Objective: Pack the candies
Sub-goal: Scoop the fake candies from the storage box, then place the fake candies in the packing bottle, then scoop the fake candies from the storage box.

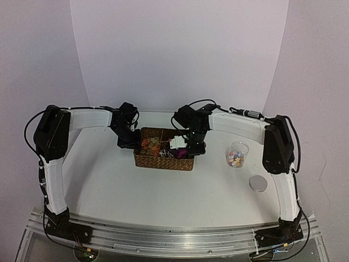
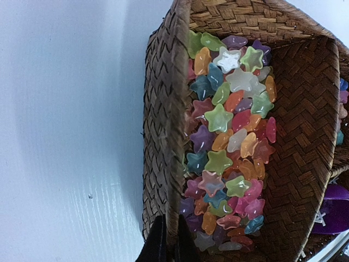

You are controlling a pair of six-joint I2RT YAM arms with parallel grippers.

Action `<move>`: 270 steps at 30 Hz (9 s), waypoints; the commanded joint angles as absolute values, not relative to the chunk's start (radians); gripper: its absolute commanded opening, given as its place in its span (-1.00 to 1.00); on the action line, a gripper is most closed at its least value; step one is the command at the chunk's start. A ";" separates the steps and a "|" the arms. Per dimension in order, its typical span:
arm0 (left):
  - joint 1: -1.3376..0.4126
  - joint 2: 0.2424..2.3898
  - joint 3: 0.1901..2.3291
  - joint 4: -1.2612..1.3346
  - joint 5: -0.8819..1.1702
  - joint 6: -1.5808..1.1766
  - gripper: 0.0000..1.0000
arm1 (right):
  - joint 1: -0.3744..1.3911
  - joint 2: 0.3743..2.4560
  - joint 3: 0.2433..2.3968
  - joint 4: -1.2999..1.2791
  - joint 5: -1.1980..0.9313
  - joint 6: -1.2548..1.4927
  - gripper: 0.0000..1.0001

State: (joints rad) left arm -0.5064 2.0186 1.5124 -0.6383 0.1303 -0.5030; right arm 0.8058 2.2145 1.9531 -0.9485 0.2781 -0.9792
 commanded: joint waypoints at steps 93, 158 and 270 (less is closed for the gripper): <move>-0.491 2.050 1.525 -0.663 0.162 -0.564 -1.00 | -0.089 1.294 1.119 -0.895 -0.126 -1.111 -1.00; -0.488 2.049 1.514 -0.659 0.169 -0.575 -1.00 | 0.128 1.439 1.237 -0.912 0.396 -1.317 -1.00; -0.499 2.048 1.539 -0.678 0.147 -0.535 -1.00 | 0.479 2.016 2.006 -0.811 -0.114 -0.740 -1.00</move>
